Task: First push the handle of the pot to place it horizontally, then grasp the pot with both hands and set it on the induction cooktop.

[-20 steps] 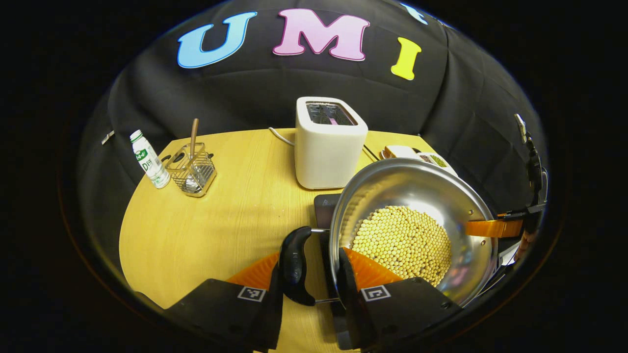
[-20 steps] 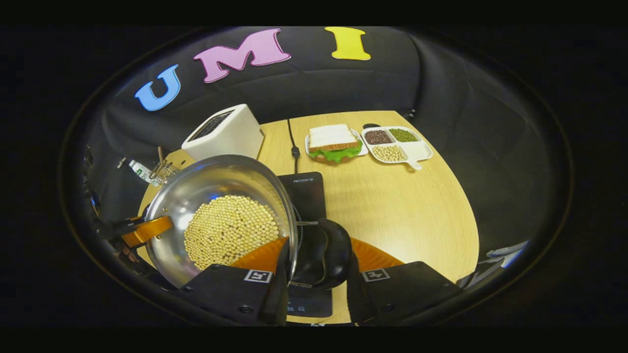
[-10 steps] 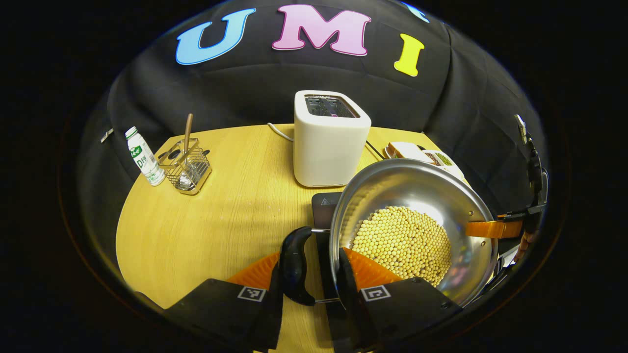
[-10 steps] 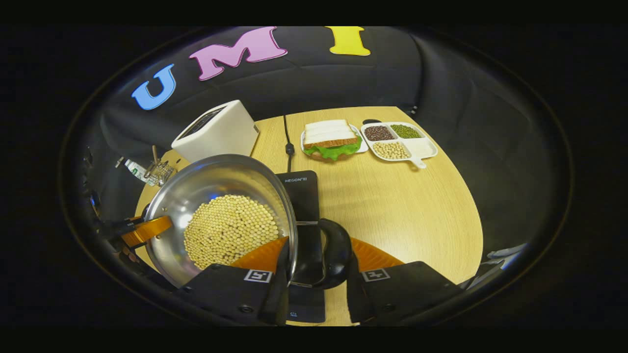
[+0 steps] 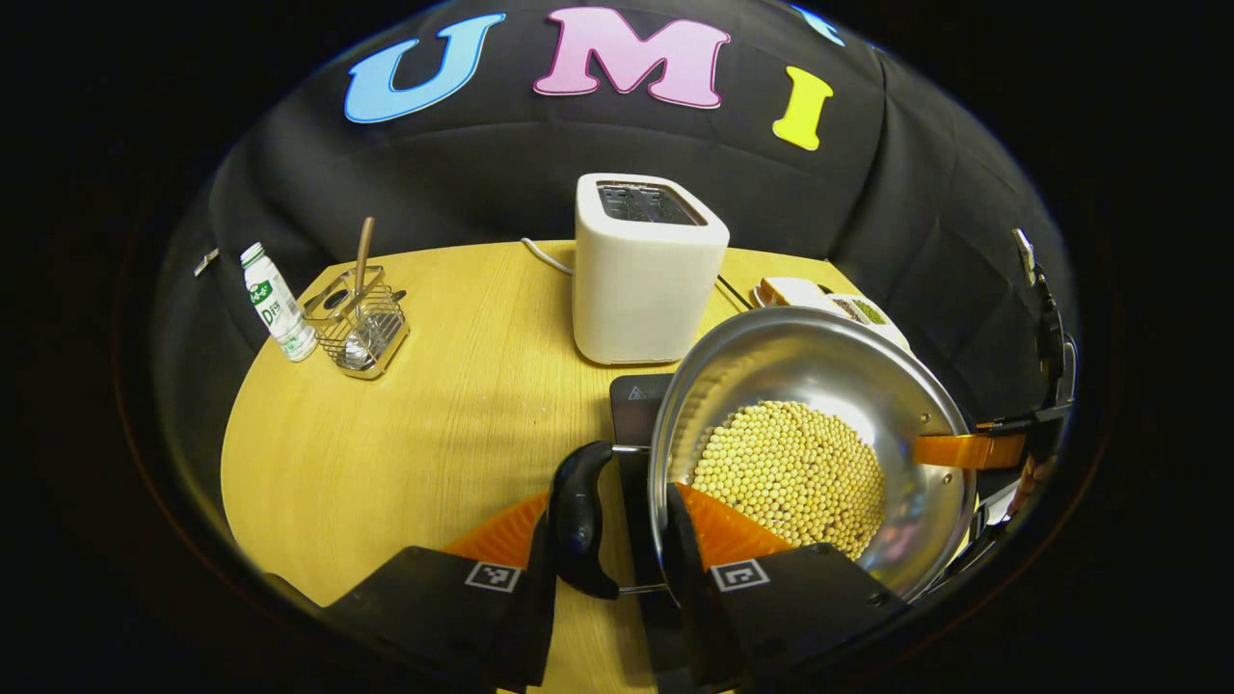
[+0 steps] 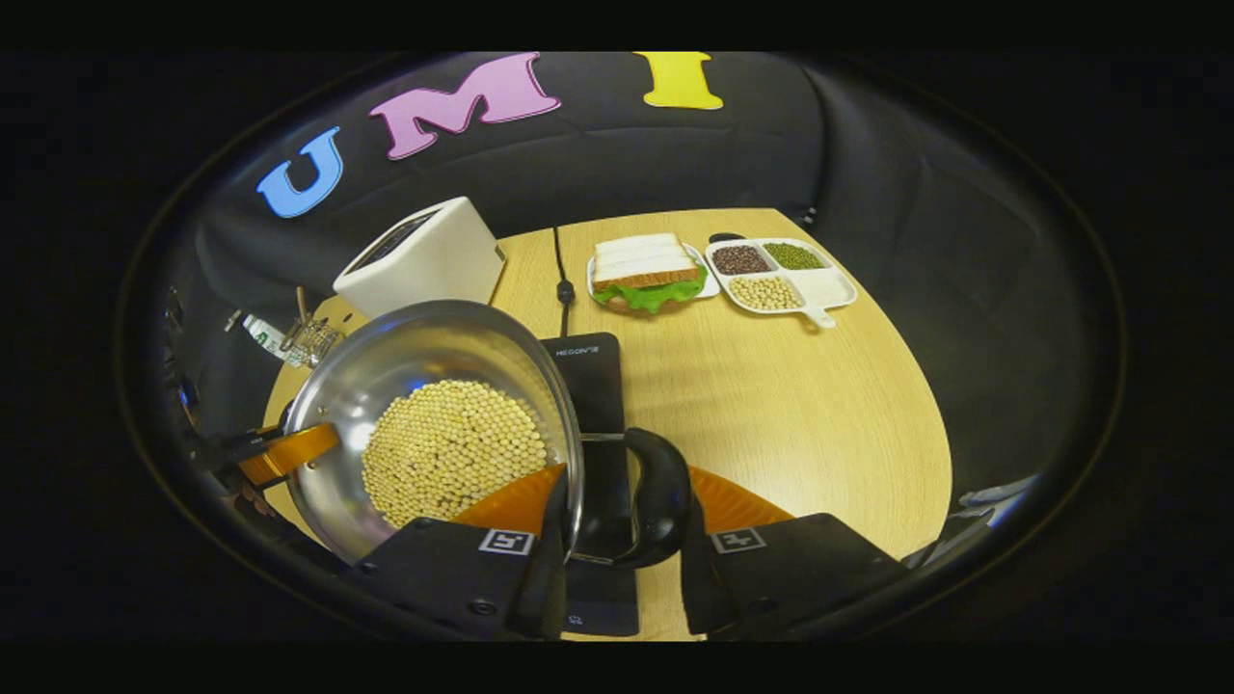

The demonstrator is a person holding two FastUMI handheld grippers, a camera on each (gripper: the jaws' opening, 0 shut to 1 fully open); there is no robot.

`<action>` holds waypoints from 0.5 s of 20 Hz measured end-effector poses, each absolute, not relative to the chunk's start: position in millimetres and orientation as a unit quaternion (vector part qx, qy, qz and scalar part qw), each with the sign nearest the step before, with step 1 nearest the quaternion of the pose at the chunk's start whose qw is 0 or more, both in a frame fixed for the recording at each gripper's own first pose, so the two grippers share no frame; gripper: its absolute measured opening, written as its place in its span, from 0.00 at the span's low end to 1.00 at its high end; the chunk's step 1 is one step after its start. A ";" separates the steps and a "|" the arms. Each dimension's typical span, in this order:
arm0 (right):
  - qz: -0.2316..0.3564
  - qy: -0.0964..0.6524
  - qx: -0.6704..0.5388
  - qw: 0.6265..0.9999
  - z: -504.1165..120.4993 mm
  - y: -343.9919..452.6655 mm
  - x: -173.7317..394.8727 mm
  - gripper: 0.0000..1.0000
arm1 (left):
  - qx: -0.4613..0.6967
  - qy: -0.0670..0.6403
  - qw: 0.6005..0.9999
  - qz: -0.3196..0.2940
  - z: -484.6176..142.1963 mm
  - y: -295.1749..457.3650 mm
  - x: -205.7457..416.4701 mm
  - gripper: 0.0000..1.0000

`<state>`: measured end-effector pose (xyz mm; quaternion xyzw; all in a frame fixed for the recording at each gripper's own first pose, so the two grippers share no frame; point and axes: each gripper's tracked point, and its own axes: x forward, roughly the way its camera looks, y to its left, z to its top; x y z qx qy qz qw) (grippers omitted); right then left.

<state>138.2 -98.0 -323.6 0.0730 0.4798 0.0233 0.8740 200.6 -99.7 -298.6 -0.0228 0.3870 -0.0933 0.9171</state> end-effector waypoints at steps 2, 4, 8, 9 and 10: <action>0.023 0.480 0.074 0.874 -323.0 -98.6 138.7 0.48 | -0.023 0.388 0.917 -0.092 -299.3 -100.4 200.7 0.57; 0.022 0.482 0.076 0.873 -322.7 -99.2 138.0 0.52 | -0.024 0.389 0.916 -0.092 -300.1 -100.8 200.0 0.57; 0.029 0.479 0.056 0.876 -324.6 -99.4 136.0 0.63 | -0.024 0.396 0.914 -0.086 -302.2 -99.6 198.5 0.62; 0.030 0.474 0.042 0.879 -324.4 -101.6 136.5 0.66 | -0.021 0.393 0.916 -0.082 -302.2 -99.4 199.1 0.65; 0.026 0.468 0.029 0.883 -324.3 -105.1 137.3 0.82 | -0.018 0.390 0.917 -0.080 -301.3 -100.4 198.4 0.68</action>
